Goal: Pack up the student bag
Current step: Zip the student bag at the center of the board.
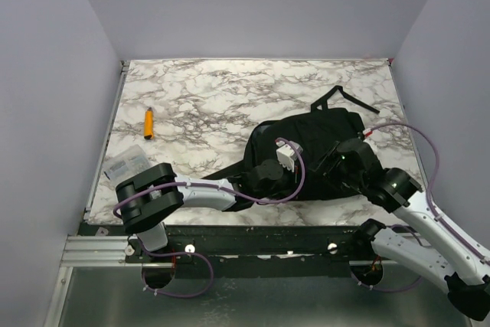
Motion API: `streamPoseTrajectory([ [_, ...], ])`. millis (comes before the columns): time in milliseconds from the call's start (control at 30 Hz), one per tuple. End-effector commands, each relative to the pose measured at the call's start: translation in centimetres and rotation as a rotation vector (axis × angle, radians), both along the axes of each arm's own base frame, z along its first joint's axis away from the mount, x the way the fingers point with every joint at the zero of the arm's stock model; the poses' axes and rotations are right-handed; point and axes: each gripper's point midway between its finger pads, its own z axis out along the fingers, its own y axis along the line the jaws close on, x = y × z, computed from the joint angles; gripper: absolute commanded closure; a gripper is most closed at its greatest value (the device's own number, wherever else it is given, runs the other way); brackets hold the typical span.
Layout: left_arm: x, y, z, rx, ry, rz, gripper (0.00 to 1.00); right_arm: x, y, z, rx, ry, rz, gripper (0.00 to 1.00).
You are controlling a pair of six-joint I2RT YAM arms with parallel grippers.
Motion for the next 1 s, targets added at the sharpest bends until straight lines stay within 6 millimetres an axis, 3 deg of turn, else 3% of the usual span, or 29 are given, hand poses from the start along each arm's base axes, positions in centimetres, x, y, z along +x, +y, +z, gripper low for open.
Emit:
streamPoseTrajectory([
  [0, 0.6, -0.2, 2.0, -0.069, -0.053, 0.010, 1.00, -1.2, -5.4, 0.2, -0.206, 0.006, -0.121, 0.30],
  [200, 0.3, -0.1, 2.1, -0.087, -0.051, -0.006, 1.00, -3.2, -6.8, -2.1, -0.190, 0.072, -0.186, 0.25],
  [367, -0.3, -0.3, 2.2, -0.099, -0.049, -0.036, 1.00, -2.8, -4.4, -3.7, -0.047, 0.072, -0.180, 0.13],
  [467, -0.6, -0.4, 2.2, -0.102, -0.047, -0.058, 1.00, -2.3, -3.6, -4.9, -0.004, 0.098, -0.213, 0.14],
  [700, -0.7, -0.2, 2.0, -0.095, -0.048, -0.061, 1.00, -1.0, -5.5, -7.4, -0.140, 0.124, -0.337, 0.20],
  [833, -0.8, 0.3, 1.6, -0.087, -0.040, -0.057, 1.00, -0.6, -6.0, -8.6, -0.153, 0.123, -0.385, 0.31],
  [900, -0.6, 0.6, 1.3, -0.085, -0.026, -0.047, 1.00, -0.5, -6.3, -9.3, -0.160, 0.116, -0.406, 0.44],
  [967, -0.8, 0.7, 1.0, -0.085, -0.004, -0.062, 1.00, -0.3, -6.6, -9.8, -0.175, 0.108, -0.420, 0.65],
])
